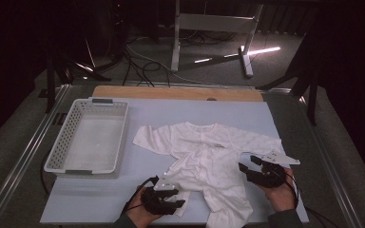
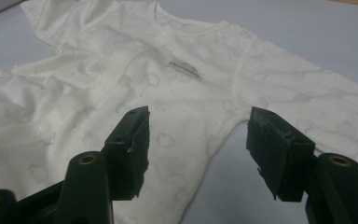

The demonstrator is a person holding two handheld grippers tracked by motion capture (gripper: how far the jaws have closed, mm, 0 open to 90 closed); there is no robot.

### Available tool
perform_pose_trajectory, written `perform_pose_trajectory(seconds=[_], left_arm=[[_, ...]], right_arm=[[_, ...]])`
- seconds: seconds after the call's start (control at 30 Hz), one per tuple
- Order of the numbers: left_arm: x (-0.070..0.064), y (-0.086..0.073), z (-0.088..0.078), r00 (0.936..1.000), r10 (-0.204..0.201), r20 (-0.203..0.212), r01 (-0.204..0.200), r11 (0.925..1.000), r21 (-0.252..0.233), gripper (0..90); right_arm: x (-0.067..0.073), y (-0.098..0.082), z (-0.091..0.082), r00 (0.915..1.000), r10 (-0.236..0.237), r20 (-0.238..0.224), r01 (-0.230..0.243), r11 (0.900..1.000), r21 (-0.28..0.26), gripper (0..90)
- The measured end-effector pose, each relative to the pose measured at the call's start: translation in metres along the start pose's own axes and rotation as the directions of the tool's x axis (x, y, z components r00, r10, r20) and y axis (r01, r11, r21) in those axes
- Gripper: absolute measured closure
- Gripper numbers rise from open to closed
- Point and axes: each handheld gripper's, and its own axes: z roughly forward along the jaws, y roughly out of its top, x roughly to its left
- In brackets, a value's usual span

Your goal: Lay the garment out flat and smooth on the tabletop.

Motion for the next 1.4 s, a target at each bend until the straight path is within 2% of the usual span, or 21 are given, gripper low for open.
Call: perform_pose_trajectory(seconds=[0.03,0.07,0.1,0.17,0.27,0.4,0.57,0.67,0.73,0.77,0.83,0.9,0.93,1.03,1.13,1.23,1.33,1.4], left_arm=[[0.000,0.001,0.000,1.0000,-0.002,0.003,0.002,0.9999,0.012,70.6],[-0.001,0.001,-0.001,0.9999,0.015,0.005,-0.015,0.9995,0.026,76.5],[-0.003,0.001,-0.001,0.9998,0.015,0.011,-0.015,0.9995,0.029,82.7],[-0.008,0.002,-0.002,0.9990,0.027,0.037,-0.028,0.9993,0.024,86.0],[-0.021,0.004,-0.005,0.9944,0.047,0.095,-0.047,0.9989,0.001,86.3],[-0.040,0.003,-0.006,0.9835,0.077,0.164,-0.077,0.9970,-0.005,86.2],[-0.061,-0.002,-0.006,0.9700,0.102,0.221,-0.103,0.9946,-0.005,84.9],[-0.066,-0.004,-0.006,0.9639,0.108,0.243,-0.109,0.9940,-0.009,83.6],[-0.066,-0.003,-0.007,0.9601,0.107,0.259,-0.104,0.9943,-0.024,79.1],[-0.065,-0.003,-0.008,0.9612,0.100,0.257,-0.096,0.9949,-0.031,72.7],[-0.060,-0.001,-0.009,0.9687,0.084,0.233,-0.077,0.9962,-0.041,57.2],[-0.054,0.000,-0.008,0.9760,0.069,0.207,-0.062,0.9973,-0.039,52.3],[-0.052,0.000,-0.006,0.9774,0.064,0.201,-0.057,0.9976,-0.038,50.2],[-0.050,0.005,0.003,0.9798,0.069,0.188,-0.065,0.9975,-0.027,47.1],[-0.049,0.011,0.010,0.9859,0.086,0.143,-0.083,0.9961,-0.031,45.1],[-0.045,0.012,0.014,0.9928,0.076,0.092,-0.074,0.9967,-0.033,41.5],[-0.042,0.013,0.016,0.9958,0.073,0.055,-0.071,0.9968,-0.035,39.6],[-0.040,0.014,0.018,0.9958,0.077,0.049,-0.076,0.9968,-0.026,39.2]], right_arm=[[0.000,0.000,0.000,1.0000,0.002,-0.001,-0.002,1.000,-0.001,39.0],[0.000,0.000,0.000,1.0000,0.002,-0.002,-0.002,1.000,-0.002,39.1],[0.000,0.000,0.000,1.0000,0.001,-0.003,-0.001,1.000,-0.001,39.1],[0.000,0.000,0.000,1.0000,0.002,-0.002,-0.002,1.000,0.000,39.1],[0.001,0.000,0.000,1.0000,0.006,-0.005,-0.006,1.000,-0.004,39.1],[0.001,0.000,0.001,1.0000,0.003,-0.007,-0.003,1.000,-0.002,39.1],[0.002,0.000,0.002,0.9999,-0.004,-0.010,0.004,1.000,0.000,39.1],[0.002,0.000,0.002,0.9999,-0.004,-0.013,0.004,1.000,-0.001,39.1],[0.002,0.000,0.002,0.9999,-0.005,-0.014,0.005,1.000,-0.001,39.1],[0.002,0.000,0.002,0.9999,-0.004,-0.014,0.004,1.000,-0.001,39.1],[0.003,0.000,0.001,0.9999,-0.003,-0.012,0.003,1.000,0.001,39.0],[0.004,0.000,0.001,0.9999,-0.008,-0.014,0.008,1.000,0.003,39.0],[0.005,0.000,0.001,0.9998,-0.007,-0.016,0.007,1.000,-0.002,39.0],[0.009,0.001,0.001,0.9995,-0.023,-0.024,0.023,1.000,0.002,39.0],[0.013,0.000,0.001,0.9988,-0.037,-0.031,0.037,0.999,0.013,39.0],[0.015,-0.001,-0.001,0.9984,-0.046,-0.034,0.047,0.999,0.016,38.9],[0.014,-0.002,-0.002,0.9987,-0.039,-0.033,0.040,0.999,0.019,38.9],[0.013,-0.003,-0.003,0.9988,-0.036,-0.032,0.037,0.999,0.017,38.9]])
